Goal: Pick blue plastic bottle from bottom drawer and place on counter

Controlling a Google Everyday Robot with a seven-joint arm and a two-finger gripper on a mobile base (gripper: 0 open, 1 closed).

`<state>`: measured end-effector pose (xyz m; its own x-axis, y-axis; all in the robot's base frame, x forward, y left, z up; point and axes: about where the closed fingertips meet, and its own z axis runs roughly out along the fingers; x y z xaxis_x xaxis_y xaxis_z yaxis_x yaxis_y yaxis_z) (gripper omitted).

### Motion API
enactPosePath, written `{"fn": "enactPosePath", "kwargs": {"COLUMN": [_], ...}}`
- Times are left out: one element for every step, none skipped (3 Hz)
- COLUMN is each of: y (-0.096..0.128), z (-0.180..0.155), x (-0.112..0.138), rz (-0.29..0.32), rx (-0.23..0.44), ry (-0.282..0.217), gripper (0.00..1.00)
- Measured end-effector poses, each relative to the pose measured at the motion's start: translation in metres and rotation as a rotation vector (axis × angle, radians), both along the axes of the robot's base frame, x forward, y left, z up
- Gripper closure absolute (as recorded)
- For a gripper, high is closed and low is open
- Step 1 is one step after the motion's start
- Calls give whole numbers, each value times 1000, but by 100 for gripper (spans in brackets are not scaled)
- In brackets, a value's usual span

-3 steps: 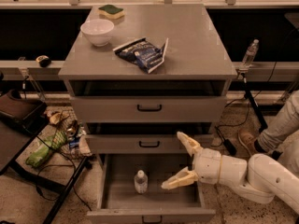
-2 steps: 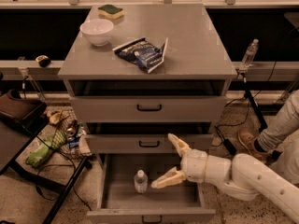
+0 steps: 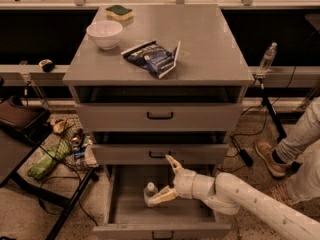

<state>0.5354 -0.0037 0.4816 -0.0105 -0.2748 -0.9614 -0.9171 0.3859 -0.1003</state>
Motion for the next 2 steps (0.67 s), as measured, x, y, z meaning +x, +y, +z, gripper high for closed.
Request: {"fn": "enactPosePath", "kwargs": {"y": [-1, 2], "z": [-110, -109], "x": [3, 4], "rz": [-9, -11], "rx": [-65, -65], "ry": [69, 60], "gripper": [0, 0]}}
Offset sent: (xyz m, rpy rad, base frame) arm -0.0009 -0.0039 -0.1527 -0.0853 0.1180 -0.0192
